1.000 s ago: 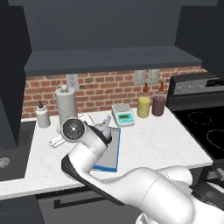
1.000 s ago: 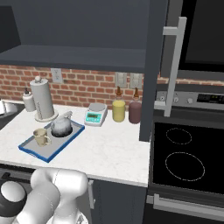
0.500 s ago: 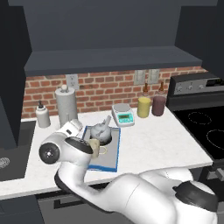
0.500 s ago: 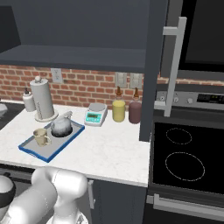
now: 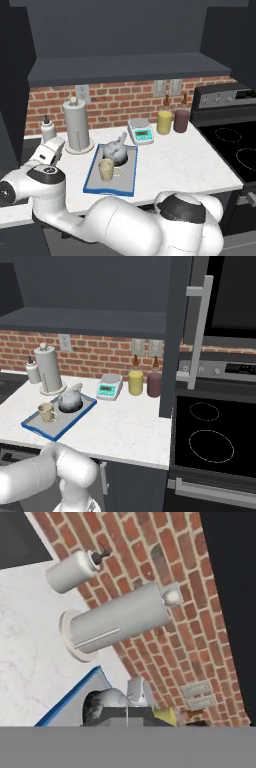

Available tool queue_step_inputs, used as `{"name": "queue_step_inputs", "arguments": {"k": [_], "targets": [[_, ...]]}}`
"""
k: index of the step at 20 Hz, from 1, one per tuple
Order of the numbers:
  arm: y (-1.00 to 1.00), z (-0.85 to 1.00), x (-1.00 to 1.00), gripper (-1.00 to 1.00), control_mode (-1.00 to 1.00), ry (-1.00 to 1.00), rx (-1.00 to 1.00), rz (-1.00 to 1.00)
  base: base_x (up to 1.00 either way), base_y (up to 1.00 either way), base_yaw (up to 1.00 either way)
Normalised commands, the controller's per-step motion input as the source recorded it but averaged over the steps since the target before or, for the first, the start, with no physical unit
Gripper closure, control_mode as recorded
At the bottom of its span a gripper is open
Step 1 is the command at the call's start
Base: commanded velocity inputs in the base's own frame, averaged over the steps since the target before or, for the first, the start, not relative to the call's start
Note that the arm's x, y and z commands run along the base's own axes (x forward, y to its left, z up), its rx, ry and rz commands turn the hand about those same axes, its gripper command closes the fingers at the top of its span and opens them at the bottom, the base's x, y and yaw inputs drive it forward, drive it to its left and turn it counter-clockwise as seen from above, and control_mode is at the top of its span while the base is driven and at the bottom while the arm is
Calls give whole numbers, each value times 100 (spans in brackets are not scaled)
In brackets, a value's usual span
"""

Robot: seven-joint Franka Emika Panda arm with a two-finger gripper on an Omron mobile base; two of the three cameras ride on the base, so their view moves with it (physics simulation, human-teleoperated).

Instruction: Pick the kettle from the counter and place it on the tray. Then pick the mug from the cabinet and place it on the tray. Then close the cabinet doors.

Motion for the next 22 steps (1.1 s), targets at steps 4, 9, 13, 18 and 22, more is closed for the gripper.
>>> {"name": "queue_step_inputs", "arguments": {"k": [4,9,13,18,22], "targets": [[52,12,-5,100,-100,-14,-27,-11,0,0,0],[49,21,-6,100,-100,-22,-16,-5,0,0,0],[31,28,-1,100,-100,-26,-10,-2,0,0,0],[24,10,0,100,-100,-29,-11,0,0,0,0],[29,0,0,100,-100,-36,-18,0,0,0,0]]}}
